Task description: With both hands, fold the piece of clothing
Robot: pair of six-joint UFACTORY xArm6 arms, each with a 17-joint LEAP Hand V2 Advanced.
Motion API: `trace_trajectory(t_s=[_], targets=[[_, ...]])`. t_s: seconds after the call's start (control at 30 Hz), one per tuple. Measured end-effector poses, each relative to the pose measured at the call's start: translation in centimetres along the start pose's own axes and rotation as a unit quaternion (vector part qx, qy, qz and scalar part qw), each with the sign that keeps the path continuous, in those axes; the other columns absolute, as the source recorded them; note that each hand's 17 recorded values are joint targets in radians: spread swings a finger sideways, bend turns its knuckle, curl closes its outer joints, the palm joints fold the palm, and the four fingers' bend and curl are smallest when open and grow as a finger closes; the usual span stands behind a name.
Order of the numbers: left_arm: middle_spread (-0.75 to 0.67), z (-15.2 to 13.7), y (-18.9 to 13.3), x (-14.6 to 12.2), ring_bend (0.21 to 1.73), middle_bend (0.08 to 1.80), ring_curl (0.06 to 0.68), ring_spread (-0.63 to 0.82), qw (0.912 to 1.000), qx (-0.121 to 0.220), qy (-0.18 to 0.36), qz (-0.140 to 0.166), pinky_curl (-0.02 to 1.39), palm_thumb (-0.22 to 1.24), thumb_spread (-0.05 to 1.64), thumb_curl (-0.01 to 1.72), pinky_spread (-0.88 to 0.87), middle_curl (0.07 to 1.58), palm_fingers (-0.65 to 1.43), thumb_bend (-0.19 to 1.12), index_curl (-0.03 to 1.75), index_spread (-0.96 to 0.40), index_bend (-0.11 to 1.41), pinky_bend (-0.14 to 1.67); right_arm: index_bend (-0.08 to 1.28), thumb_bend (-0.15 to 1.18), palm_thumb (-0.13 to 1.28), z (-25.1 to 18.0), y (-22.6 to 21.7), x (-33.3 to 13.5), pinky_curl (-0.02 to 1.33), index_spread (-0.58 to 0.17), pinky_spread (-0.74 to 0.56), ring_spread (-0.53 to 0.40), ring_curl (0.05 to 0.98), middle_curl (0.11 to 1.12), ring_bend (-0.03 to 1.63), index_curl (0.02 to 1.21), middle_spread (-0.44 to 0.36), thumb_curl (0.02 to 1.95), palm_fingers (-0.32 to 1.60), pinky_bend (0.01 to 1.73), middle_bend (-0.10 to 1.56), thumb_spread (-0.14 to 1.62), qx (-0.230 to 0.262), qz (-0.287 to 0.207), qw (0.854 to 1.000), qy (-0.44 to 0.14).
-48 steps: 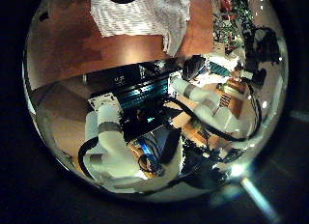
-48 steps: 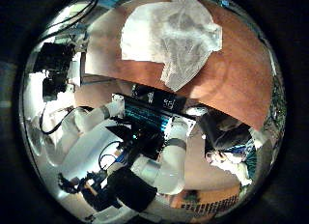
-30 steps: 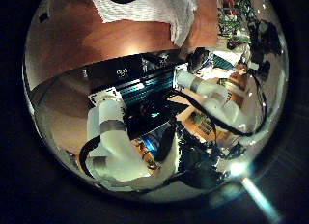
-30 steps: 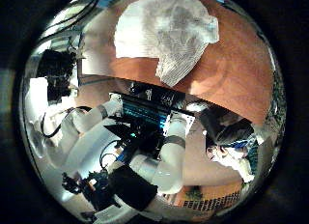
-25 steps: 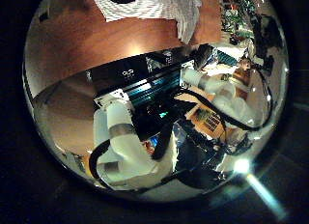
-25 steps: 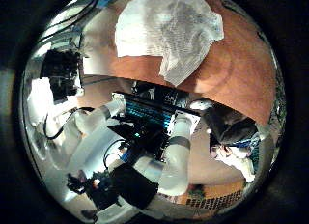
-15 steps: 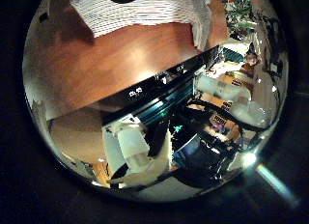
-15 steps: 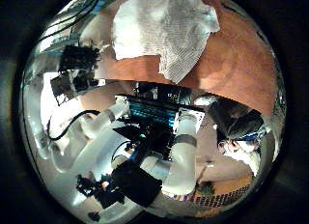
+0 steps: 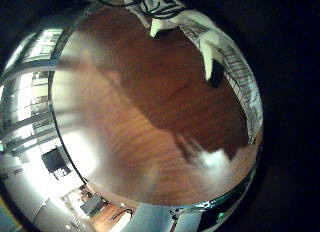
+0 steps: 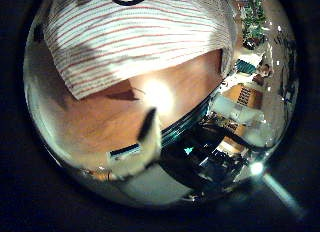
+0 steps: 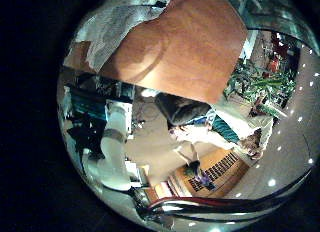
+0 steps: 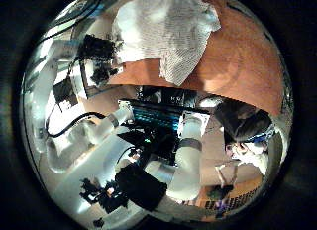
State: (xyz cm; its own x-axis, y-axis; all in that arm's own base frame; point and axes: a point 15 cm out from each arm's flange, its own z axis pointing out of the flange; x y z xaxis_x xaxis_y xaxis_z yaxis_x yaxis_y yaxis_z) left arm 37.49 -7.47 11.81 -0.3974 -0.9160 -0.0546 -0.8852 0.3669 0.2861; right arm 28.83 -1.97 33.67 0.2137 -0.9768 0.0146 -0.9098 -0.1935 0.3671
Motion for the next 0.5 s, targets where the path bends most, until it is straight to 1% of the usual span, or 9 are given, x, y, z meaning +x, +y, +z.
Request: trace_trajectory(t_s=[0.07,0.1,0.13,0.2,0.23,0.27,0.33,0.4,0.5], targets=[[0.05,0.0,-0.2,0.0,0.74,0.4,0.208,0.1,0.9999,-0.011,-0.007,0.0,0.28,0.51,1.09,0.36,0.2,0.42,0.43,0.07,0.31,0.0,0.21,0.45,0.16,-0.02,0.15,0.0,0.0,0.0,0.2,-0.342,0.35,0.067,0.234,0.37,0.62,0.29,-0.002,0.2,0.21,0.59,0.26,1.22,0.0,-0.002,1.0,0.0],[0.01,0.1,-0.3,0.1,0.78,0.44,0.216,0.01,0.9998,-0.016,-0.012,0.001,0.3,0.57,1.1,0.38,0.09,0.44,0.6,0.09,0.31,-0.03,0.2,0.52,0.16,-0.02,0.15,0.0,0.0,0.0,0.2,-0.343,0.34,0.062,0.235,0.37,0.62,0.29,-0.002,0.2,0.21,0.59,0.26,1.22,-0.001,-0.003,1.0,0.001],[-0.03,0.1,-0.3,0.0,0.82,0.46,0.223,-0.07,0.9997,-0.019,-0.017,0.001,0.3,0.59,1.1,0.39,0.0,0.44,0.67,0.1,0.31,-0.05,0.19,0.57,0.16,-0.02,0.15,0.0,0.0,0.0,0.2,-0.343,0.34,0.061,0.235,0.37,0.62,0.29,-0.002,0.2,0.21,0.59,0.26,1.22,0.0,-0.003,1.0,0.001],[-0.12,-0.4,-0.6,-0.2,0.96,0.59,0.281,-0.21,0.9995,-0.02,-0.024,0.001,0.34,0.63,1.13,0.41,-0.16,0.51,0.91,0.1,0.33,-0.1,0.19,0.66,0.16,-0.02,0.15,0.1,-0.1,0.0,0.2,-0.346,0.34,0.051,0.237,0.37,0.63,0.29,-0.002,0.2,0.23,0.58,0.26,1.22,-0.003,-0.004,1.0,0.0],[-0.16,-0.6,-0.7,-0.2,0.99,0.61,0.294,-0.26,0.9995,-0.02,-0.025,0.0,0.36,0.64,1.13,0.42,-0.22,0.53,0.91,0.1,0.33,-0.13,0.18,0.69,0.15,-0.02,0.15,0.2,-0.2,0.0,0.2,-0.346,0.34,0.035,0.239,0.37,0.64,0.28,-0.009,0.2,0.25,0.59,0.27,1.22,-0.004,-0.005,1.0,0.0],[-0.19,-0.9,-0.7,-0.3,1.04,0.65,0.322,-0.3,0.9995,-0.019,-0.025,-0.001,0.38,0.65,1.14,0.43,-0.28,0.56,0.99,0.09,0.34,-0.15,0.19,0.75,0.15,-0.01,0.15,0.3,-0.3,0.0,0.2,-0.343,0.33,0.025,0.241,0.37,0.66,0.28,-0.011,0.2,0.27,0.59,0.27,1.22,-0.005,-0.005,1.0,0.0],[-0.26,-1.9,-0.9,-0.4,1.11,0.69,0.368,-0.36,0.9996,-0.013,-0.024,-0.002,0.43,0.59,1.15,0.42,-0.38,0.62,1.09,0.04,0.38,-0.22,0.24,0.85,0.15,-0.01,0.16,0.6,-0.6,0.1,0.2,-0.345,0.3,-0.001,0.249,0.37,0.68,0.28,-0.02,0.21,0.29,0.6,0.28,1.22,-0.011,-0.005,1.0,-0.001],[-0.31,-3.2,-1.0,-0.4,1.15,0.75,0.402,-0.4,0.9998,-0.006,-0.021,-0.001,0.48,0.52,1.16,0.41,-0.44,0.68,1.11,-0.02,0.42,-0.28,0.32,0.92,0.15,-0.01,0.18,1.1,-0.8,0.1,0.2,-0.344,0.27,-0.03,0.254,0.38,0.7,0.28,-0.032,0.21,0.31,0.6,0.3,1.22,-0.02,-0.007,1.0,-0.001],[-0.38,-4.7,-1.0,-0.5,1.18,0.82,0.43,-0.43,0.9998,-0.002,-0.021,0.001,0.52,0.47,1.19,0.39,-0.51,0.73,1.16,-0.03,0.5,-0.37,0.45,0.99,0.15,-0.01,0.21,1.6,-1.2,-0.4,0.19,-0.334,0.23,-0.08,0.265,0.4,0.75,0.27,-0.057,0.22,0.35,0.59,0.36,1.23,-0.03,-0.015,0.999,0.0]])
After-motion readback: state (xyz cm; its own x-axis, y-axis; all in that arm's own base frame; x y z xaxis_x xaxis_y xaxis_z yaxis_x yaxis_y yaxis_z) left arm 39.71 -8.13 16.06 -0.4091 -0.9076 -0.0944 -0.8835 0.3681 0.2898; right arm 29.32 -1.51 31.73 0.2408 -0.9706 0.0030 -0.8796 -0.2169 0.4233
